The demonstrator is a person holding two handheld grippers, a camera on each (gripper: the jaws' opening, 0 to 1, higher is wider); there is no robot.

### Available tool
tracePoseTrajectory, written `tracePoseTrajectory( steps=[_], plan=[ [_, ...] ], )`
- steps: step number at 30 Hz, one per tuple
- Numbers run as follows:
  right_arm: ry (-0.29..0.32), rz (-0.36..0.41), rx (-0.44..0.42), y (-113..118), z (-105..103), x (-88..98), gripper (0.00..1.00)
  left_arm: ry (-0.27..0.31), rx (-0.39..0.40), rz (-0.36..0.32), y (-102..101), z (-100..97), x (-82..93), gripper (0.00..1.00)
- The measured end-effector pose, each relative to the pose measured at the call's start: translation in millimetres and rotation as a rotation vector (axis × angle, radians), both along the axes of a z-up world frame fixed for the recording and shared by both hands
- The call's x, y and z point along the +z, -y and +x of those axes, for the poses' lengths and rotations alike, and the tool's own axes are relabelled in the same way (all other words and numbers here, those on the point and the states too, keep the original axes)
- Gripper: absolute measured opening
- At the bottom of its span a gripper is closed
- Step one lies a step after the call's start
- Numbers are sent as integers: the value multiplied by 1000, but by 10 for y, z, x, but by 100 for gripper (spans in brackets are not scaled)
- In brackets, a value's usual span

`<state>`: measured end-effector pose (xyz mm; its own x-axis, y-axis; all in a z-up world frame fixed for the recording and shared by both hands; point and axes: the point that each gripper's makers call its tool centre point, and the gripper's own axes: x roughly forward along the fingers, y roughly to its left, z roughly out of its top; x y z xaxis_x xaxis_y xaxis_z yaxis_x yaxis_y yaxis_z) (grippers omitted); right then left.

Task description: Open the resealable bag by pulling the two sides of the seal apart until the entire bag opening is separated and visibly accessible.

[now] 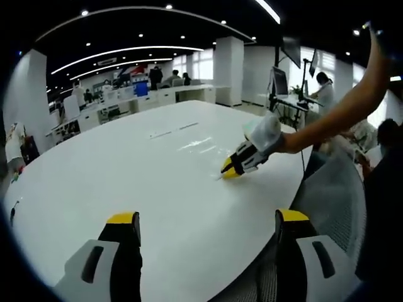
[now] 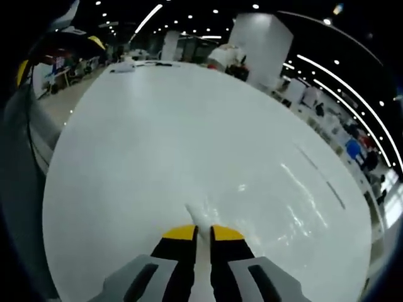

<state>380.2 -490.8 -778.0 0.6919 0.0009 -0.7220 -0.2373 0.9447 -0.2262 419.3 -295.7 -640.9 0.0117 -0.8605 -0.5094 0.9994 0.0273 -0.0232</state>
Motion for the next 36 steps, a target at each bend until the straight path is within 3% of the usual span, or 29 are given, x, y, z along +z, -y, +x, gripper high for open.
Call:
tracePoseTrajectory(
  steps=[14, 26, 33, 36],
  plan=[
    [-28, -22, 96, -54, -54, 5, 0, 13, -18, 5, 24, -23, -8, 86],
    [-35, 3, 85, -86, -57, 11, 1, 13, -11, 16, -5, 0, -29, 86],
    [-19, 16, 52, -65, 0, 25, 15, 11, -6, 14, -4, 5, -23, 86],
    [-30, 39, 48, -72, 2, -10, 9, 10, -6, 18, -10, 1, -34, 86]
  ],
)
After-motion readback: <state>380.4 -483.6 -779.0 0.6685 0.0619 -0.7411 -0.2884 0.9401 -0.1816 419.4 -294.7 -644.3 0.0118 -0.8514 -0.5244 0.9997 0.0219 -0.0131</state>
